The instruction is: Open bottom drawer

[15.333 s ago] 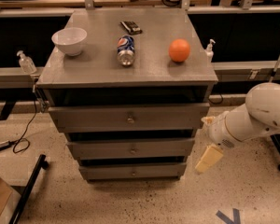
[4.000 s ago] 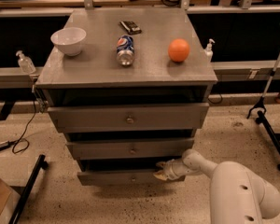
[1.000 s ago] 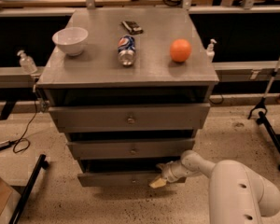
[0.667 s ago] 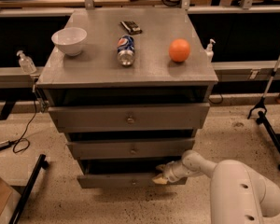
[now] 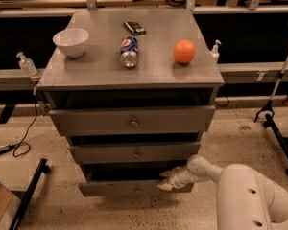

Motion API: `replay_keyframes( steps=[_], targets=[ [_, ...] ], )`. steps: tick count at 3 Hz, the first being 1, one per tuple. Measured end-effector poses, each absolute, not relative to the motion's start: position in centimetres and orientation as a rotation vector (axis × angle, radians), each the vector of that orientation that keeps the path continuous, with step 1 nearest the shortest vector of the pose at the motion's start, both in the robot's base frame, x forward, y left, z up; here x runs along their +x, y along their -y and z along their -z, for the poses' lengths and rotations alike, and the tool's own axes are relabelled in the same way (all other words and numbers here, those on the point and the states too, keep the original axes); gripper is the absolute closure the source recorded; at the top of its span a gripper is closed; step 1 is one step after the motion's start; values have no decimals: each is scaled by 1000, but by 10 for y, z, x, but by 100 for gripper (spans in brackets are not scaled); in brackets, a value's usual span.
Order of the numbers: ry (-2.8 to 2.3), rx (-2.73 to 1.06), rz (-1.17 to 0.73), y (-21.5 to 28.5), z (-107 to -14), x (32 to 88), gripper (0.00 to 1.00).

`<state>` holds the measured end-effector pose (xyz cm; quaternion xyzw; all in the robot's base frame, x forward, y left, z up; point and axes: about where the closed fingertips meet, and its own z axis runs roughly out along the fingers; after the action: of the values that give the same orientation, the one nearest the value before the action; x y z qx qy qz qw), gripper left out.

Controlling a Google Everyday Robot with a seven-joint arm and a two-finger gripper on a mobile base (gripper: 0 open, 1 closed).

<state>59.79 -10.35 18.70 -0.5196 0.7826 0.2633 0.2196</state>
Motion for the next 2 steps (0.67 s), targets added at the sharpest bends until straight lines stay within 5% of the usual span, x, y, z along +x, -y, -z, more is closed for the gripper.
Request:
replay_keyframes(
  steps=[1, 2],
  targets=[
    [-2165, -1438, -729, 103, -187, 598, 100],
    [-2165, -1439, -733, 102, -186, 597, 82]
  ],
)
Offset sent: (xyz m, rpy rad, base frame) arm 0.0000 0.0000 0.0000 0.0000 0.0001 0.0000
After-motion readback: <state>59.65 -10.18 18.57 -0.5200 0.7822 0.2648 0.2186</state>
